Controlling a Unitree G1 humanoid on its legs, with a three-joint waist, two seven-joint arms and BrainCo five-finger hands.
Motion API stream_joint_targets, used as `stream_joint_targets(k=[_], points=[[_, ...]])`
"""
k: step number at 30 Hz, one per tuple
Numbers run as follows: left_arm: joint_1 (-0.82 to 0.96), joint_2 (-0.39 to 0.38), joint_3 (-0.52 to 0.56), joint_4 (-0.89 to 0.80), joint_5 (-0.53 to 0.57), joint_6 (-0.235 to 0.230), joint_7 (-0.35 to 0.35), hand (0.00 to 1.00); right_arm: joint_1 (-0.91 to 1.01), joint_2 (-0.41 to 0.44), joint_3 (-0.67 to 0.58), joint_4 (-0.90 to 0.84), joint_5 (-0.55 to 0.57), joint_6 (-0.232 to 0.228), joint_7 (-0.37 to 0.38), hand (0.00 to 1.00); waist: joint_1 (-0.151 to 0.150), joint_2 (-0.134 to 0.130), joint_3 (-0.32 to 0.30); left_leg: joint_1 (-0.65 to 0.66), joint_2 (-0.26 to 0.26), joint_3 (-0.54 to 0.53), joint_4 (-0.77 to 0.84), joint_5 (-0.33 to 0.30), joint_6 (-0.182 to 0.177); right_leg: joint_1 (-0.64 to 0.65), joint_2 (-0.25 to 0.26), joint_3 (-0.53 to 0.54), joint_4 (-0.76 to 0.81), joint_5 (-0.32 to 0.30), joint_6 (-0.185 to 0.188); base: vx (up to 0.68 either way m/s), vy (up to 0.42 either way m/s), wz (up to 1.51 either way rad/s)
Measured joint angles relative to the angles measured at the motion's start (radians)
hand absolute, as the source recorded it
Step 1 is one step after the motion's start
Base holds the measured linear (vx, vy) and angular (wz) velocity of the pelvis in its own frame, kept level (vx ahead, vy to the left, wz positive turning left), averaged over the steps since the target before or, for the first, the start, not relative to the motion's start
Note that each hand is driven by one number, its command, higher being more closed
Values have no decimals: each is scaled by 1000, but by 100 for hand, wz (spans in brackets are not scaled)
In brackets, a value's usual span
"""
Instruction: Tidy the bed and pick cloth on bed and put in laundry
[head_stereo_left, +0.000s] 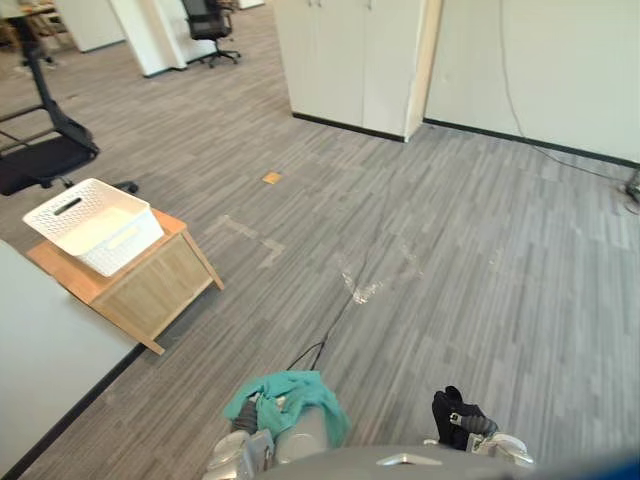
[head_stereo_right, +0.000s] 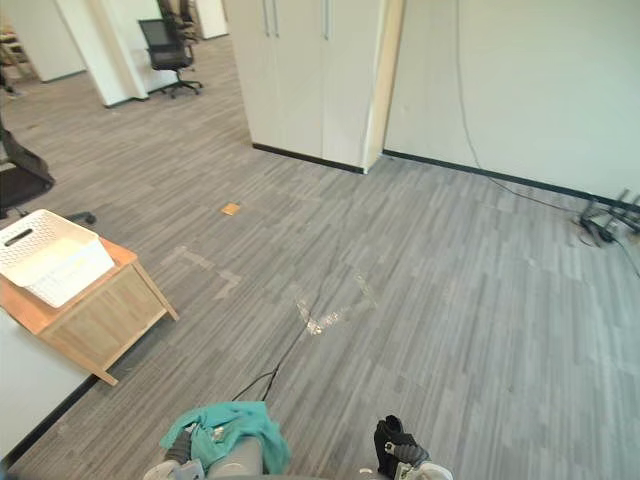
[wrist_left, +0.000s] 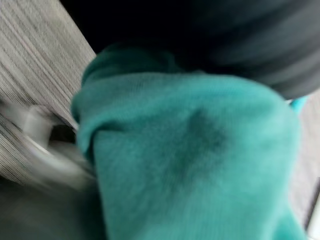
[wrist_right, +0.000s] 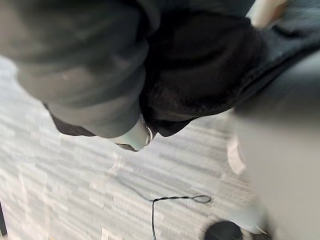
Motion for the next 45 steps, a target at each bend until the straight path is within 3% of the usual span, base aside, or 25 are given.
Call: stream_joint_targets(k=[1,2,3,4,5,7,10,11,12,14,16,19,22,26,29,30,32,34,35,36,37,39,41,43,45], points=[[7,-4,-1,10,1,3,-1,100,-1,0,-3,-2,-15,-12,9,100,0,-2,2,8,-15,56,-162,5,7,20,-4,-12,-19,-6,13,530,112,9],[10,-2,-1,17,6,10,-6,100,1,0,-14,-2,-54,-28,24,100,-1,7,3,40,-34,191,-436,140,50,64,2,-41,-32,-23,48,453,90,52],[19,1,-7,20,10,14,-10,100,4,2,-26,-1,-70,-32,26,100,-11,15,2,61,-43,272,-540,194,143,83,12,-62,-34,-37,73,672,155,136],[-6,17,-24,35,40,16,-25,100,9,12,-50,13,-92,-37,24,100,-27,-8,-1,114,-87,388,-619,159,282,119,-5,-109,-39,-51,99,636,169,176],[-21,36,-47,39,58,18,-30,100,6,14,-53,20,-101,-45,23,100,-29,-39,-8,134,-140,412,-686,132,297,140,-27,-141,-47,-43,124,608,174,158],[-35,42,-54,38,57,25,-30,100,-6,20,-56,17,-101,-64,12,100,6,-55,-13,155,-197,395,-730,104,284,150,-52,-146,-58,-10,146,401,102,70],[-33,49,-79,52,56,52,-21,100,-23,7,-53,7,-106,-65,0,100,10,-53,-43,176,-247,335,-711,33,292,122,-101,-128,92,28,176,462,95,63],[-39,64,-114,67,56,59,-21,100,-27,11,-51,8,-124,-61,-2,100,14,-49,-45,219,-257,291,-689,-8,276,42,-160,-103,364,101,216,616,143,59],[-41,74,-138,71,55,59,-20,100,-27,13,-44,9,-132,-61,-3,100,15,-50,-46,256,-264,266,-691,-23,267,-24,-195,-68,566,157,212,624,142,60],[-39,84,-177,74,57,57,-20,100,-18,6,-27,8,-143,-66,-12,100,-1,-44,-58,345,-280,190,-735,-27,259,-138,-259,-59,841,149,193,488,72,89],[-50,85,-207,73,40,55,-20,100,-2,1,-10,2,-142,-71,-22,100,-14,-35,-64,425,-283,107,-779,-26,257,-232,-288,-56,926,119,158,428,24,125],[-93,92,-254,70,11,53,-22,100,19,7,1,-28,-117,-100,-42,100,-36,-52,-67,480,-282,-48,-798,-28,231,-376,-265,28,801,39,159,358,-70,157],[-126,84,-309,64,-2,49,-24,100,23,6,3,-20,-74,-99,-63,100,-51,-63,-69,511,-253,-194,-794,-50,181,-431,-196,136,415,20,153,353,-151,159],[-126,70,-289,73,-1,35,-21,100,9,26,6,-22,-50,-104,-65,100,-32,-62,-37,572,-160,-234,-759,-128,79,-447,-156,190,-33,226,171,364,-216,74],[-111,68,-234,75,18,27,0,100,8,39,26,-33,-55,-112,-67,100,-30,-70,-24,633,-93,-227,-721,-219,33,-459,-143,169,37,331,146,398,-311,27],[-103,66,-233,75,41,22,13,100,8,39,34,-40,-52,-113,-75,100,-31,-51,-30,647,-52,-203,-708,-220,21,-481,-114,157,124,274,112,547,-397,14],[-107,47,-194,75,59,15,18,100,0,40,44,-42,-44,-113,-90,100,-33,-52,-25,611,-27,-177,-596,-192,-3,-487,-99,138,197,200,81,455,-330,6],[-100,25,-145,75,61,8,25,100,6,32,46,-42,-20,-107,-97,100,-44,-23,-36,500,4,-179,-346,-109,-10,-454,-75,112,201,152,63,411,-330,8],[-94,14,-116,73,57,1,30,100,9,31,49,-42,-18,-103,-97,100,-52,-9,-36,439,22,-183,-213,-26,-20,-423,-59,103,188,133,53,460,-329,15],[-82,-9,-71,71,47,-14,45,100,17,25,59,-49,-14,-97,-97,100,-54,9,-28,353,51,-194,-31,128,-38,-362,-27,96,148,111,40,371,-230,16],[-76,-17,-54,65,37,-25,49,100,22,16,68,-50,-14,-94,-97,100,-55,21,-26,307,64,-203,67,159,-44,-328,-9,93,123,107,35,360,-174,13],[-69,-21,-29,36,23,-70,58,100,21,1,102,-31,-21,-67,-97,100,-37,27,-7,135,47,-200,349,122,-32,-191,23,93,33,95,15,347,-146,1],[-57,-3,-44,26,16,-95,57,100,19,-1,112,-7,-19,-59,-95,100,-21,12,-4,43,1,-158,315,65,-27,-116,22,98,-39,93,12,325,-125,-20],[-38,7,-60,26,15,-94,57,100,16,0,102,-7,-17,-57,-91,100,-17,6,4,2,-17,-95,109,19,-14,-66,21,99,-77,99,25,379,-41,-33],[-24,13,-62,27,14,-74,54,100,18,10,54,0,-38,-59,-85,100,-14,-7,10,93,-40,19,-448,44,-1,-19,10,97,-90,72,34,419,74,-18]])
